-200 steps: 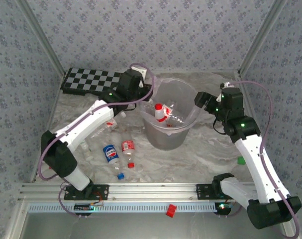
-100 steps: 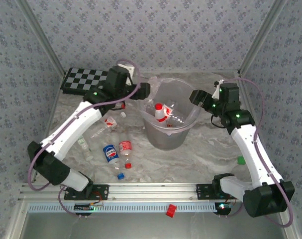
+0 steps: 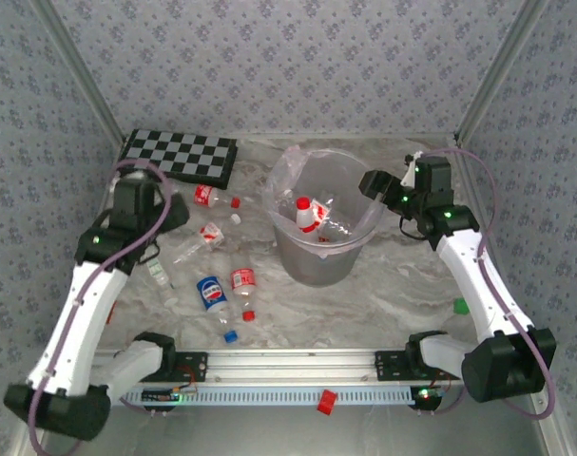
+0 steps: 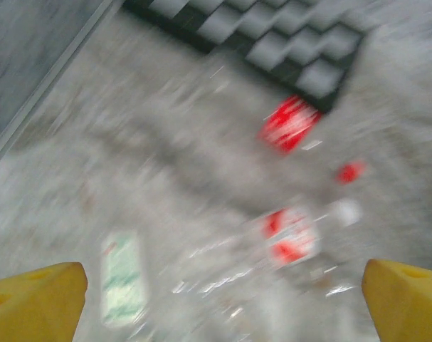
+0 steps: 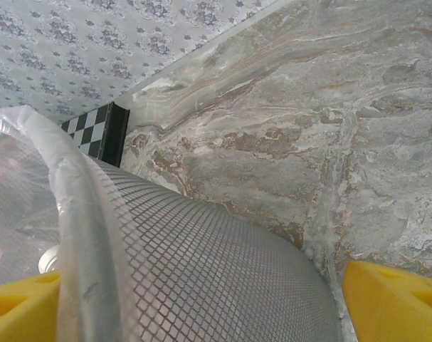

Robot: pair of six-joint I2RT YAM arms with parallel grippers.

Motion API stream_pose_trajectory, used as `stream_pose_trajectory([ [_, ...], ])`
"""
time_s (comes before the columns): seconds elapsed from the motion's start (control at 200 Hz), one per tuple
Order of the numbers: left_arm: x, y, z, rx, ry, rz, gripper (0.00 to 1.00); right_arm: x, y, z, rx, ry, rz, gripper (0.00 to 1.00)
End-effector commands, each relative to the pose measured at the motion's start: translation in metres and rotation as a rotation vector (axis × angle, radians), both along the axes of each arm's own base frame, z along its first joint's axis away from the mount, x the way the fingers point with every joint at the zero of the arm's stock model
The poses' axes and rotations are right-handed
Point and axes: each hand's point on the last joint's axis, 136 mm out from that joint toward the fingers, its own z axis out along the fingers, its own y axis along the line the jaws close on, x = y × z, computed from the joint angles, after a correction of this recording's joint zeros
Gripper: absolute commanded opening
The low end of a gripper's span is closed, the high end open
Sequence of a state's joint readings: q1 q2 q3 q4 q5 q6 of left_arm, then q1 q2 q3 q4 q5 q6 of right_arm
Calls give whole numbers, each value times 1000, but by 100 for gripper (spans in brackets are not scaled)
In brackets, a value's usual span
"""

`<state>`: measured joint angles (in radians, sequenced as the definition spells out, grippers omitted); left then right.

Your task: Put the plastic bottles in the bin

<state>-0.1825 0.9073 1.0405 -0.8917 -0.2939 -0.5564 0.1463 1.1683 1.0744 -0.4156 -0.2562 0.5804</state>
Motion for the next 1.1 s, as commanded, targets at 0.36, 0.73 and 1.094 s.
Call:
stream_pose_trajectory([
  [0.36, -71, 10, -143, -213, 255, 251, 81, 3, -5, 2, 32, -13, -13, 91],
  [0.73, -73, 15, -192, -223, 242, 312, 70, 1, -8, 3, 43, -19, -23, 91],
  [1.094, -73, 25, -161, -199, 115, 328, 39, -1, -3, 9, 80, -32, -17, 91],
])
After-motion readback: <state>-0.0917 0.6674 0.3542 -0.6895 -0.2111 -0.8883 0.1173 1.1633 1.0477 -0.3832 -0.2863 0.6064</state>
